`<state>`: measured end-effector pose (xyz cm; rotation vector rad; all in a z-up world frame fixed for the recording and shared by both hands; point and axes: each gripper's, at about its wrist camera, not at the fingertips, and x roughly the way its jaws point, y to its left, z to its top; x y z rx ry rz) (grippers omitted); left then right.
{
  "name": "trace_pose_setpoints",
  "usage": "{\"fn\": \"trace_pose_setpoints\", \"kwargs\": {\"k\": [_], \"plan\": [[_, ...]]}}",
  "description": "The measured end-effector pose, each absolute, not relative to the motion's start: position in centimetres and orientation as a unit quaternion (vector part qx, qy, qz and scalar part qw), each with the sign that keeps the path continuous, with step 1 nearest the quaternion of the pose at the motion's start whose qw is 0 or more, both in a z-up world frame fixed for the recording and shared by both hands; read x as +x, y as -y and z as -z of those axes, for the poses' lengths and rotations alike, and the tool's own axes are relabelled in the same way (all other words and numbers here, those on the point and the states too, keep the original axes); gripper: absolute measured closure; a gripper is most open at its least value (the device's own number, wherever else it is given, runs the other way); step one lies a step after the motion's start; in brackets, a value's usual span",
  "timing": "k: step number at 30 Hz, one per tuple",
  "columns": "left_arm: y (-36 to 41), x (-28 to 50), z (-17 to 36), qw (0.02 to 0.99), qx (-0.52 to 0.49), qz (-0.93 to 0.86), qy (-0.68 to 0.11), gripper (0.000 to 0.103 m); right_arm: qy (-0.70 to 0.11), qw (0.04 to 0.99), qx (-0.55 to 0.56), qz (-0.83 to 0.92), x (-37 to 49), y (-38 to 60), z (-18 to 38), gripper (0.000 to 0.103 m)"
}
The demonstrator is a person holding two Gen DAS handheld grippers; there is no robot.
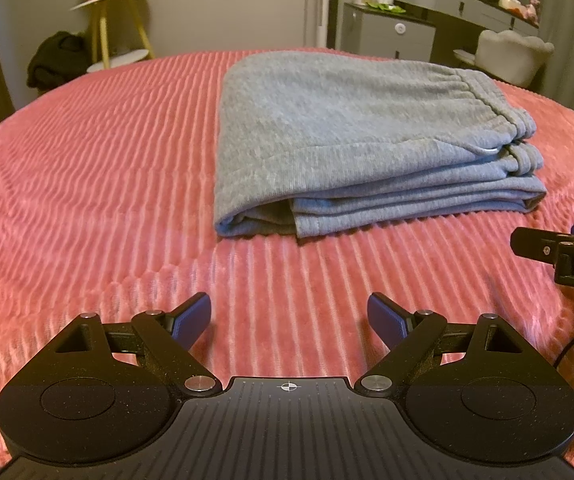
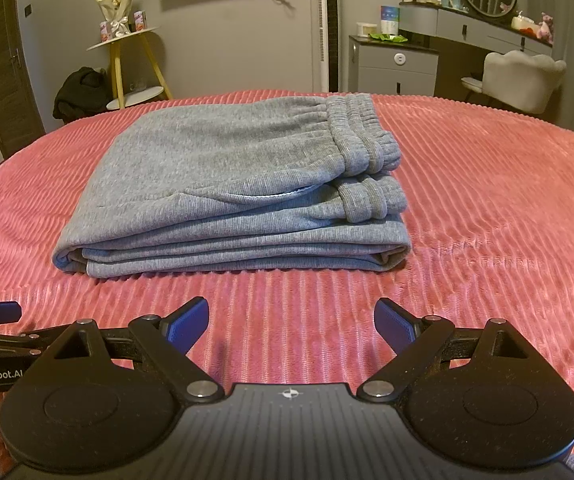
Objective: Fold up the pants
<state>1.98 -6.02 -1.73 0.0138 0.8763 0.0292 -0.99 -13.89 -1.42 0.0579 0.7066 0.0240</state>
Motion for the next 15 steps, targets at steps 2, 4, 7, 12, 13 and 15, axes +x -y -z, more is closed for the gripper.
{"fn": "trace_pose_setpoints", "kwargs": {"k": [2, 4, 7, 12, 13, 15], "plan": [[6.00, 1.93, 1.73, 0.905, 0.006, -0.014, -0.424, 0.013, -0.346, 0.938, 0.029, -0.012, -1.00, 13.89, 1.41, 0.013], [6.01, 1.94, 1.72, 0.905, 0.005, -0.014, -0.424, 0.013, -0.346, 0.938, 0.028, -0.012, -0.99, 13.90, 1.42, 0.013], [6.05, 1.90, 1.70, 0.905, 0.006, -0.012, -0.424, 0.013, -0.346, 0.938, 0.028, -0.011, -1.00, 13.89, 1.42, 0.013], [5.98, 1.99, 1.72, 0.905, 0.005, -0.012, -0.425, 0.013, -0.346, 0.938, 0.029, -0.011, -1.01, 13.87, 1.40, 0.013], [5.99, 1.99, 1.71, 0.905, 0.005, -0.012, -0.425, 0.013, -0.346, 0.938, 0.029, -0.011, -1.01, 13.88, 1.41, 0.013], [6.01, 1.99, 1.73, 0.905, 0.005, -0.011, -0.425, 0.013, -0.346, 0.938, 0.029, -0.011, -1.01, 13.87, 1.40, 0.013]]}}
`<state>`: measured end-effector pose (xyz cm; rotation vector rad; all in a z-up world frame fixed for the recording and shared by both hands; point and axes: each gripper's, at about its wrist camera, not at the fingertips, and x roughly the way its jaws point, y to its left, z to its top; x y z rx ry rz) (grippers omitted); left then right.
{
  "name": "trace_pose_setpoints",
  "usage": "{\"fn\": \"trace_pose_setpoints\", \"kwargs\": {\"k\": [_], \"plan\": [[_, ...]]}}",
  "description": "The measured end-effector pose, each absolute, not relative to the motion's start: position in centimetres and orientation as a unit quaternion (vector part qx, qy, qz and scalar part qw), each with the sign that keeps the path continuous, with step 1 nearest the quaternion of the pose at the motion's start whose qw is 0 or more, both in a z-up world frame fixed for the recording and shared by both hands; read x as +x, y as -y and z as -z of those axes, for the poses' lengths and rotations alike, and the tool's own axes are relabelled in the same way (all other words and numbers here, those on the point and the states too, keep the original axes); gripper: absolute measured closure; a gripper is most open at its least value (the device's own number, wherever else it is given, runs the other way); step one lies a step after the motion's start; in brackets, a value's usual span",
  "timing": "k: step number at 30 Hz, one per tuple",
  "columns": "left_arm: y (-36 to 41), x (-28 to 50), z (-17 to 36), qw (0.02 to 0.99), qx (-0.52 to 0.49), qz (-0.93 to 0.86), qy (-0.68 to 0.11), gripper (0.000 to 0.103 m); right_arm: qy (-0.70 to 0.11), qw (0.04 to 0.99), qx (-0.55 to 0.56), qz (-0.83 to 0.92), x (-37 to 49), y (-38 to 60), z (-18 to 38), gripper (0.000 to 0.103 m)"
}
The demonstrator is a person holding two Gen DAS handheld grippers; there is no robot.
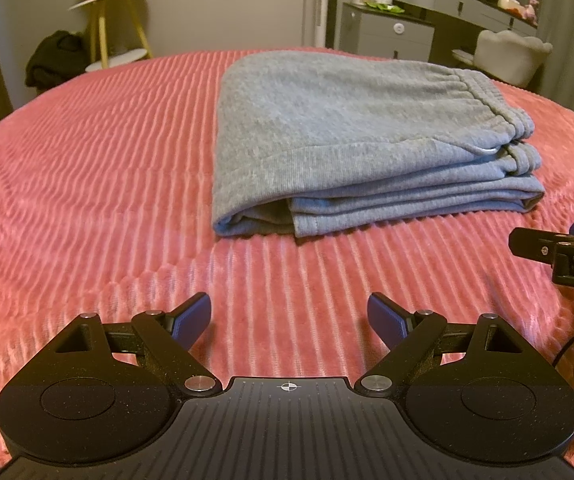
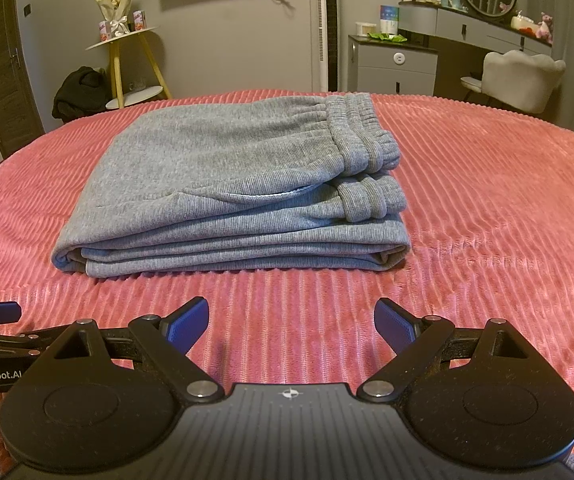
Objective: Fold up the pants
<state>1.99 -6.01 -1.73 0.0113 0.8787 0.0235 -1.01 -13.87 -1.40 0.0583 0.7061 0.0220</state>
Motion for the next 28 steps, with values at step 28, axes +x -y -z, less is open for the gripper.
{"fn": "trace_pose_setpoints", "kwargs": {"k": [28], "plan": [[6.29, 1.93, 1.77, 0.907, 0.019, -0.006, -0.421, 0.010, -0.346, 0.938, 0.028, -0.009, -1.06, 13.94, 1.39, 0.013]]}}
